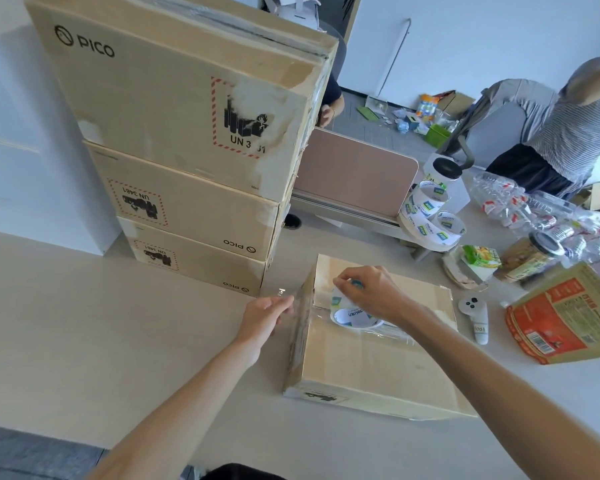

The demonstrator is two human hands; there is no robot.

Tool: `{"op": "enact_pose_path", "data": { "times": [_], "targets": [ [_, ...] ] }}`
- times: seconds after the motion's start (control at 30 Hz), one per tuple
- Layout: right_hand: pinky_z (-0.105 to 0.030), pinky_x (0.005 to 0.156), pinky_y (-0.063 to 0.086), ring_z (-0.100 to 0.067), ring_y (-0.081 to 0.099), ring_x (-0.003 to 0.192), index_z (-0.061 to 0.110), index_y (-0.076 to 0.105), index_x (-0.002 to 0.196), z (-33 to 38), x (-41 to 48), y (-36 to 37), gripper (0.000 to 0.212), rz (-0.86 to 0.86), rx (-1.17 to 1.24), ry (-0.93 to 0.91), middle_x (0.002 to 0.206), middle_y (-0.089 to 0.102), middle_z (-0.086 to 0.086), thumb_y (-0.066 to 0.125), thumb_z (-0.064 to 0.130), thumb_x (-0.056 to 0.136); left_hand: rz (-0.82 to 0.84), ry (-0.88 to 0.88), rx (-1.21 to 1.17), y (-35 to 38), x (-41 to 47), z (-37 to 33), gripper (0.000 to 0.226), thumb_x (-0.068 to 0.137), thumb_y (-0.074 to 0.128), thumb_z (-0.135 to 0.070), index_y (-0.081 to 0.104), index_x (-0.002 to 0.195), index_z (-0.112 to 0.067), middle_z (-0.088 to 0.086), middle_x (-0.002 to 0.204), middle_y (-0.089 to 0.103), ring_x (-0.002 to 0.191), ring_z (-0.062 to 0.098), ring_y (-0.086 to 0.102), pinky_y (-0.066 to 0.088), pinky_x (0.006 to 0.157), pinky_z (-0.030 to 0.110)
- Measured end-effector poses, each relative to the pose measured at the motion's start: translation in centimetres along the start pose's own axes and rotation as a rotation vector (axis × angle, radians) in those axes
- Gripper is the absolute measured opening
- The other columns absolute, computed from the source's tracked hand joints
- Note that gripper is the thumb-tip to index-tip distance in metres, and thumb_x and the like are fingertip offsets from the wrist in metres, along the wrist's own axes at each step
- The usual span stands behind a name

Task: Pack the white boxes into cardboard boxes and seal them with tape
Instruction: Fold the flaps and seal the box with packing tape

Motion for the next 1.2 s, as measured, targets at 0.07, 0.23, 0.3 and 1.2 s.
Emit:
{"op": "enact_pose_path", "data": {
  "times": [0.07, 0.23, 0.3, 1.2],
  "targets": [
    [-0.040, 0.085, 0.054, -0.019, 0.065, 0.085, 0.014, 0.076, 0.093, 0.1, 0.2, 0.0, 0.027, 0.001, -0.015, -0.007, 0.091, 0.074, -0.002, 0.056, 0.032, 0.097, -0.014, -0.007, 0.002, 0.1, 0.0, -0.1, 0.019, 0.088, 0.069, -0.033, 0.070, 0.078, -0.016, -0.006, 0.078, 0.067, 0.064, 0.010, 0.045, 0.036, 0.055, 0.020],
    [-0.037, 0.082, 0.054, -0.019, 0.064, 0.084, 0.014, 0.076, 0.093, 0.1, 0.4, -0.2, 0.027, -0.005, -0.027, -0.003, 0.090, 0.074, -0.004, 0.056, 0.032, 0.097, -0.024, -0.010, 0.017, 0.1, 0.1, -0.3, 0.018, 0.088, 0.068, -0.031, 0.071, 0.081, -0.015, -0.007, 0.079, 0.066, 0.065, 0.010, 0.046, 0.036, 0.055, 0.020],
    [-0.037, 0.082, 0.054, -0.019, 0.065, 0.083, 0.013, 0.076, 0.094, 0.1, 0.5, -0.1, 0.026, -0.003, -0.027, -0.007, 0.090, 0.074, -0.004, 0.056, 0.031, 0.096, -0.022, -0.012, 0.020, 0.1, 0.2, -0.2, 0.018, 0.089, 0.068, -0.031, 0.071, 0.080, -0.016, -0.008, 0.078, 0.066, 0.065, 0.010, 0.045, 0.035, 0.055, 0.020],
    [-0.042, 0.079, 0.054, -0.022, 0.064, 0.081, 0.018, 0.075, 0.086, -0.9, 1.3, 1.0, 0.025, -0.021, -0.036, 0.004, 0.084, 0.072, -0.001, 0.057, 0.033, 0.094, -0.045, 0.042, 0.137, 3.2, 2.3, 4.5, 0.026, 0.095, 0.059, -0.025, 0.061, 0.071, -0.016, -0.006, 0.071, 0.061, 0.070, 0.009, 0.052, 0.035, 0.054, 0.011]
  ]
}}
Point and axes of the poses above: each hand's wrist, its own x-axis towards the middle knuckle, its own y-axis out of the palm, z = x × y, the point moved 3 cm from there along x, towards the middle knuckle
